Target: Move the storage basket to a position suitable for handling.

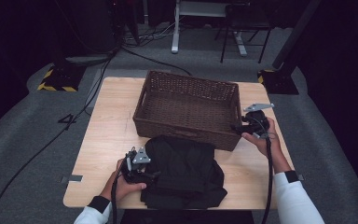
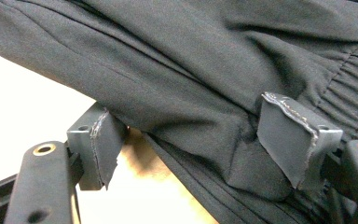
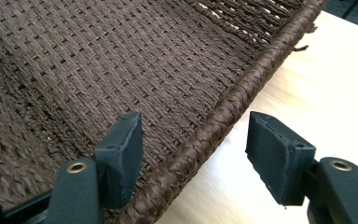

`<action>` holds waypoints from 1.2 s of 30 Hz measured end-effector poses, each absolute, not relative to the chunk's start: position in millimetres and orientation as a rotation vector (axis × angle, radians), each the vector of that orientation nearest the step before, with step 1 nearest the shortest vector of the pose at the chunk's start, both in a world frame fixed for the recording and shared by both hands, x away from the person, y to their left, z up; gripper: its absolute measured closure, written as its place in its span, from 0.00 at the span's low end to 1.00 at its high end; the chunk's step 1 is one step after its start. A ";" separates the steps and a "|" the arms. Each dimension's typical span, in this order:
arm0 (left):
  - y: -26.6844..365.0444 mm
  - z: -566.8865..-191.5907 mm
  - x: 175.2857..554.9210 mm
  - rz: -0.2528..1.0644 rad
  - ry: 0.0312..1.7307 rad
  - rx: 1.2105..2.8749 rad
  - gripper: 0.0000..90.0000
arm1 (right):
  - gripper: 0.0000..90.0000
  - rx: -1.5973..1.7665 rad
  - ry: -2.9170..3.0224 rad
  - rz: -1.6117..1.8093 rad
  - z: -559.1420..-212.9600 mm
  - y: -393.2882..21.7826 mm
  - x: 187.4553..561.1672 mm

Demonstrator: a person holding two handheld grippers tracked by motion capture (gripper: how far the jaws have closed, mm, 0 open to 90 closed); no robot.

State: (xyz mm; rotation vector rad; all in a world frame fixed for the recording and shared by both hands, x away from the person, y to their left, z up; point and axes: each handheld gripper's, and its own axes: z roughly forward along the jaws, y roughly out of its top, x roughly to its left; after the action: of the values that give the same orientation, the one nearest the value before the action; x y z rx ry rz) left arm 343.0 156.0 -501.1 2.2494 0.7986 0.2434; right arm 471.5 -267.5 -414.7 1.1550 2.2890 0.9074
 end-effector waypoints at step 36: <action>134.8 -502.1 335.6 0.220 0.751 2.272 0.18 | 0.24 1.089 2.088 1.153 -412.2 -307.9 299.7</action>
State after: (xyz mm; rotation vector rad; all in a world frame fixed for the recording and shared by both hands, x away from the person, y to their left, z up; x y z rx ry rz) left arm 335.6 134.8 -502.1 2.2716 0.7506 0.2196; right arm 299.7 -307.9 -412.2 1.0894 2.0883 1.1535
